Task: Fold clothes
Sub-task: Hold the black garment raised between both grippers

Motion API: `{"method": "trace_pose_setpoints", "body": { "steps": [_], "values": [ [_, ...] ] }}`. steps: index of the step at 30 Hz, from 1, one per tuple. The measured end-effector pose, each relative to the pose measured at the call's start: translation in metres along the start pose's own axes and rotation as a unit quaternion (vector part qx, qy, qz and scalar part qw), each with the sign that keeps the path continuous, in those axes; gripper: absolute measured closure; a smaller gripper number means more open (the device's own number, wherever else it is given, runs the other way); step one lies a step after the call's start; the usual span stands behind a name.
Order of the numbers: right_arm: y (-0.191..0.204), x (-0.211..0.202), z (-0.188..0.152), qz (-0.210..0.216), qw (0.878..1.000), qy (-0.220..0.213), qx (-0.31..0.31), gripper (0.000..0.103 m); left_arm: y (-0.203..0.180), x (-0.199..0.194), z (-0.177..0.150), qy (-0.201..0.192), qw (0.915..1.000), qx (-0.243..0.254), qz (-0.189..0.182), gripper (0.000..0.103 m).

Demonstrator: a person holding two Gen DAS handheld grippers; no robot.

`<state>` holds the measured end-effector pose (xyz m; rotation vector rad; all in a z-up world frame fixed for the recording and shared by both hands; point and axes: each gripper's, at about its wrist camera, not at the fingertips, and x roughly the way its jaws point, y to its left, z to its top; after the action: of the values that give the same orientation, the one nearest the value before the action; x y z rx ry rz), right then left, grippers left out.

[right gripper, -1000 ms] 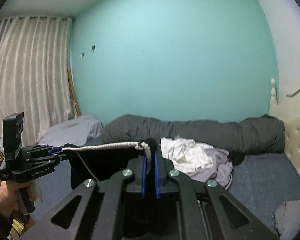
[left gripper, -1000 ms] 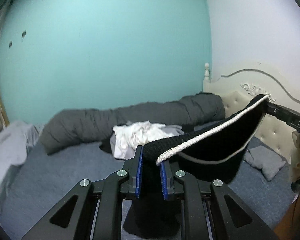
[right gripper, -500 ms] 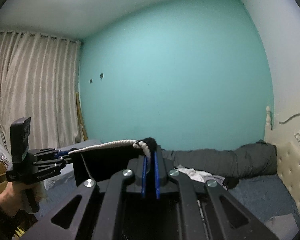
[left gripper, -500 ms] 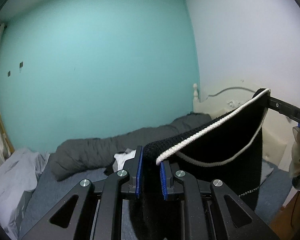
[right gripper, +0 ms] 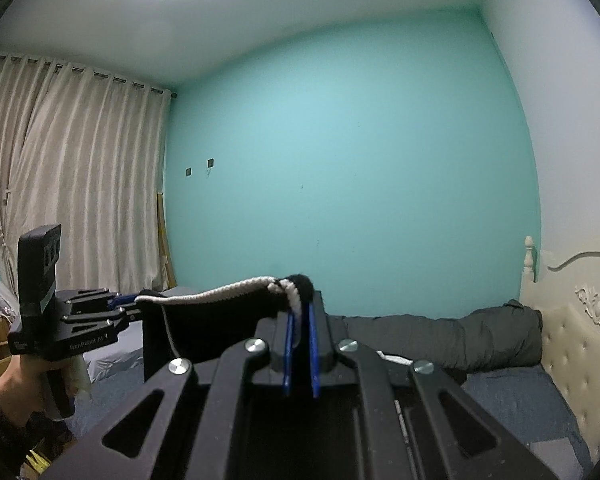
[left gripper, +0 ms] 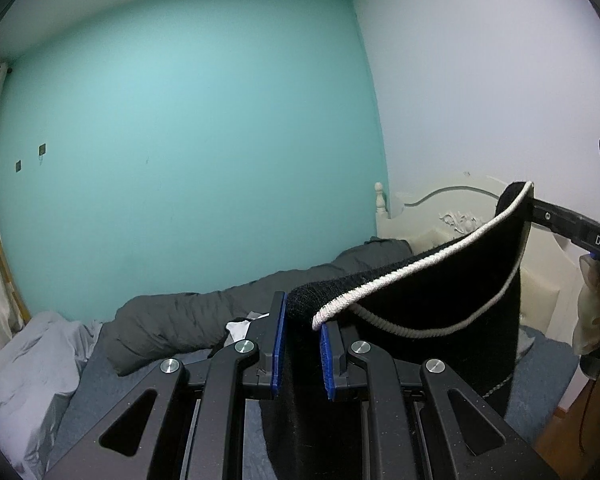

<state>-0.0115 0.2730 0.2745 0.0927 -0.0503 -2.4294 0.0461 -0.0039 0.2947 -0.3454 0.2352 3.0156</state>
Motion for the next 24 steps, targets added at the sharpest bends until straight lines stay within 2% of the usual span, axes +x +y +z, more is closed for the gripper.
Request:
{"method": "trace_pose_setpoints", "body": {
  "steps": [6, 15, 20, 24],
  "values": [
    [0.009, -0.020, -0.005, 0.002, 1.000, 0.002, 0.000, 0.097, -0.014, -0.010, -0.004, -0.006, 0.9999, 0.013, 0.001, 0.087],
    [0.022, -0.050, 0.009, 0.015, 0.999, -0.027, -0.008, 0.097, -0.023, -0.039, 0.003, -0.032, 0.9991, 0.027, 0.008, 0.087],
    [0.028, -0.051, 0.015, 0.007, 0.999, -0.032, -0.012, 0.097, -0.027, -0.046, 0.013, -0.032, 0.9991, 0.028, 0.000, 0.087],
    [0.027, -0.038, 0.015, -0.001, 1.000, -0.021, -0.008, 0.097, -0.023, -0.028, 0.009, -0.016, 0.9997, 0.020, -0.003, 0.087]
  ]
}}
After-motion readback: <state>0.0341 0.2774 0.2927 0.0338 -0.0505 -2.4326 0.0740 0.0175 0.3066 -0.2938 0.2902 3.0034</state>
